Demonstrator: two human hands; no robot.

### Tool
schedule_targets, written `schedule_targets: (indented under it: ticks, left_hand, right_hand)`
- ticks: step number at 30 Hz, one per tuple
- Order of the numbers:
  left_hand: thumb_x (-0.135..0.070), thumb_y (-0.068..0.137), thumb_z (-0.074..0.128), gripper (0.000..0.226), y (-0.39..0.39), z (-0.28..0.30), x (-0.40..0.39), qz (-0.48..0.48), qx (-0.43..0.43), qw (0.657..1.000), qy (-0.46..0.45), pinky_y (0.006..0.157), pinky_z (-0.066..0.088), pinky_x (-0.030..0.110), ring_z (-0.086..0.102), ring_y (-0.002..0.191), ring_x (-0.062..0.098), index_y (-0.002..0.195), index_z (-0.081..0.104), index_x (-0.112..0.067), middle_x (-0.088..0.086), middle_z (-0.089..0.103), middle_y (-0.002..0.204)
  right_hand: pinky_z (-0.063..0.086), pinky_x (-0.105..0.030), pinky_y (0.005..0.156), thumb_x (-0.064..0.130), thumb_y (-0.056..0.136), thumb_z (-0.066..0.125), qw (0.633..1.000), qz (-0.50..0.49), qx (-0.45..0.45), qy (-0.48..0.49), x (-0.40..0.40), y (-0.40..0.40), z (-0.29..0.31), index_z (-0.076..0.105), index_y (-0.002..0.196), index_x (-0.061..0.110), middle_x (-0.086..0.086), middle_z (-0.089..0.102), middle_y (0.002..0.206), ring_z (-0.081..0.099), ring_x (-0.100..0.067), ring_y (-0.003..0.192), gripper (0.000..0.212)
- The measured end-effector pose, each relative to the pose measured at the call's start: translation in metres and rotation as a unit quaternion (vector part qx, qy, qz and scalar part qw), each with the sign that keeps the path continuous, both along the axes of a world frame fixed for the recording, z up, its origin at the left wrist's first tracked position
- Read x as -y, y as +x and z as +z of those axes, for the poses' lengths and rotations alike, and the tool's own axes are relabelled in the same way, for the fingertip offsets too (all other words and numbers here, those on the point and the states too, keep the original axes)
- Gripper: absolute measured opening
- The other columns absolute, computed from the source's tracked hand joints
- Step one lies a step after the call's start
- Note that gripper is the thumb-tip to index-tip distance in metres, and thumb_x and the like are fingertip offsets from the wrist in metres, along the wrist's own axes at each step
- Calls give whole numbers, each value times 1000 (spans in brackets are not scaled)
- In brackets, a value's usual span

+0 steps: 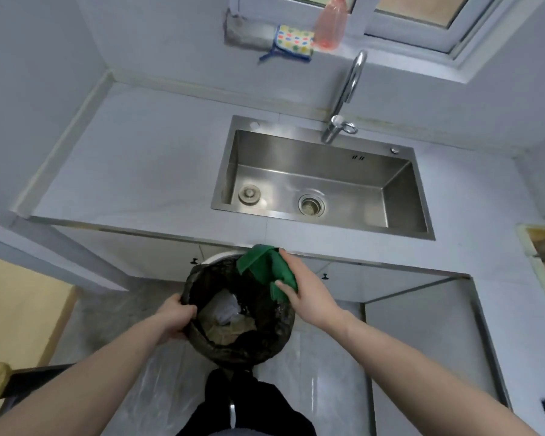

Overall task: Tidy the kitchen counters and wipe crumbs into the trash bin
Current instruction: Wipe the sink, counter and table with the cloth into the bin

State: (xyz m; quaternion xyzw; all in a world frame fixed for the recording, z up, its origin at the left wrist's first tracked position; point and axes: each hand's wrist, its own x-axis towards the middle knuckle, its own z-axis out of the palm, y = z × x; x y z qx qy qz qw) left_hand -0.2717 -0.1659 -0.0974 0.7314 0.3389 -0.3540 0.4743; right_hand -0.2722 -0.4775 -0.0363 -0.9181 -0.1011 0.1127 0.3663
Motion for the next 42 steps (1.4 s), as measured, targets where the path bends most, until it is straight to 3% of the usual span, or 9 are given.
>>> schedule_targets:
  ticks: [7, 10, 16, 20, 25, 29, 33, 38, 42]
  left_hand:
    - [7, 82, 54, 29, -11, 16, 73, -66, 9, 998, -20, 45, 53, 33, 64, 70, 36, 107, 57, -8, 22, 64, 90]
    - [8, 83, 51, 31, -12, 20, 108, -86, 8, 996, -27, 48, 54, 35, 64, 67, 36, 108, 56, -9, 25, 65, 91]
    - [5, 82, 54, 29, -14, 18, 186, -101, 3, 995, -18, 56, 60, 46, 67, 72, 38, 106, 57, -10, 24, 65, 93]
    - [3, 81, 55, 28, -24, 19, 255, -102, 9, 995, -4, 67, 61, 56, 71, 84, 43, 101, 58, -16, 24, 67, 95]
    - [6, 83, 53, 30, -42, 21, 330, -72, -10, 997, -2, 64, 63, 51, 71, 82, 40, 106, 57, -13, 22, 67, 100]
    - [6, 84, 52, 32, -52, 15, 376, -55, -21, 998, 8, 66, 62, 55, 70, 85, 43, 112, 57, -9, 26, 66, 103]
    - [3, 85, 52, 34, -61, 6, 417, -54, -40, 998, 10, 60, 62, 53, 72, 80, 39, 115, 56, -14, 20, 68, 99]
    - [1, 88, 52, 35, -57, -3, 459, -70, -52, 996, 14, 65, 62, 55, 72, 81, 38, 117, 54, -18, 20, 68, 98]
    - [-1, 90, 51, 34, -45, -6, 478, -80, -55, 995, 10, 70, 61, 58, 72, 85, 39, 119, 51, -19, 20, 68, 101]
  right_hand:
    - [32, -21, 114, 32, 102, 57, 988, -138, 36, -55, 112, -39, 33, 28, 159, 23, 6, 39, 158, 42, -9, 139, 64]
    - [30, -19, 110, 25, 101, 58, 981, -152, 37, -112, 165, -47, 34, 28, 158, 21, 1, 43, 154, 44, -14, 136, 64]
    - [35, -29, 112, 18, 99, 60, 968, -180, 44, -167, 283, -41, 29, 35, 154, 17, -1, 49, 146, 46, -19, 132, 60]
    - [43, -31, 95, 15, 97, 62, 959, -224, 47, -167, 383, -19, 28, 41, 147, 22, -3, 54, 137, 53, -23, 120, 55]
    - [47, -43, 95, 15, 98, 58, 942, -264, 18, -208, 491, 3, 13, 44, 142, 13, -12, 55, 134, 54, -32, 118, 45]
    - [48, -44, 90, 13, 99, 55, 936, -277, 11, -218, 540, 24, -2, 46, 135, 14, -10, 56, 128, 54, -32, 115, 37]
    - [44, -44, 103, 5, 97, 56, 936, -262, 18, -234, 571, 47, -16, 39, 145, 8, -14, 50, 137, 48, -33, 125, 51]
    - [37, -48, 112, 8, 98, 56, 933, -269, 1, -238, 591, 77, -46, 36, 148, 2, -18, 45, 144, 42, -38, 133, 54]
    - [13, -49, 125, 18, 104, 51, 938, -250, -66, -231, 586, 93, -77, 18, 159, 1, -17, 24, 164, 15, -36, 153, 66]
